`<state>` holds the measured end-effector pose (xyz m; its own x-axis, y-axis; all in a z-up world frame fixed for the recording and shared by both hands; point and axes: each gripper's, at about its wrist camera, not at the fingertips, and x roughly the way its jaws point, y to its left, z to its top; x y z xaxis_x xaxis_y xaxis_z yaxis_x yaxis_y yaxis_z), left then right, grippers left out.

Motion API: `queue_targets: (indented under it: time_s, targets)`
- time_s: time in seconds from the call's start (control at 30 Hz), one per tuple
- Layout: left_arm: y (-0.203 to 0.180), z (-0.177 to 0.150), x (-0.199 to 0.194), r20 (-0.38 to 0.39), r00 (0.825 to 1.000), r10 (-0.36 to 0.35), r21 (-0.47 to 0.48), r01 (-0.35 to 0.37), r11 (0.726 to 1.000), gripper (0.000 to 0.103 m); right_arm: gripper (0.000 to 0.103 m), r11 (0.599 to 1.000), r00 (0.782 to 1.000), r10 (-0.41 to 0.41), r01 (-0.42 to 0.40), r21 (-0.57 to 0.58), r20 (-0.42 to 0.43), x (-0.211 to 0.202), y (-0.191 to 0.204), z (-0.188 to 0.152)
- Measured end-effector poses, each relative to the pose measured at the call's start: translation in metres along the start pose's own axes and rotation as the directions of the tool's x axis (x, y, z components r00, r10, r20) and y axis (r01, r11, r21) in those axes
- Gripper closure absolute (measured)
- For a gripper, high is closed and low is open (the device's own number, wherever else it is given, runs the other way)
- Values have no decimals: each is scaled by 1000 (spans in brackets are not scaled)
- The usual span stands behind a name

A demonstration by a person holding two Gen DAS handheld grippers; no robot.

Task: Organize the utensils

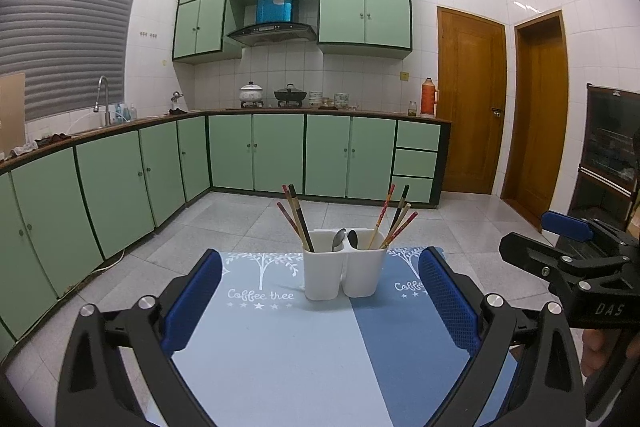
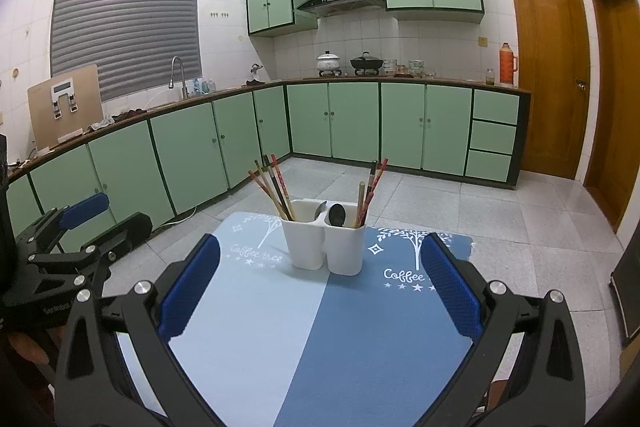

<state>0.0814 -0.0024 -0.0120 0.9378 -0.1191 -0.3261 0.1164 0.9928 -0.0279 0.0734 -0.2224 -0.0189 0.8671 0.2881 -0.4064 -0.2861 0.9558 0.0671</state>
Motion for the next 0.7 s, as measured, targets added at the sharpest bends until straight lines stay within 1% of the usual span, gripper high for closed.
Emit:
queue_targets:
  time_s: [0.7]
  targets:
    - [0, 1, -2, 6, 1000, 5, -4, -5, 1000, 6, 6, 1000, 1000, 2, -2, -9, 6, -1, 4, 3]
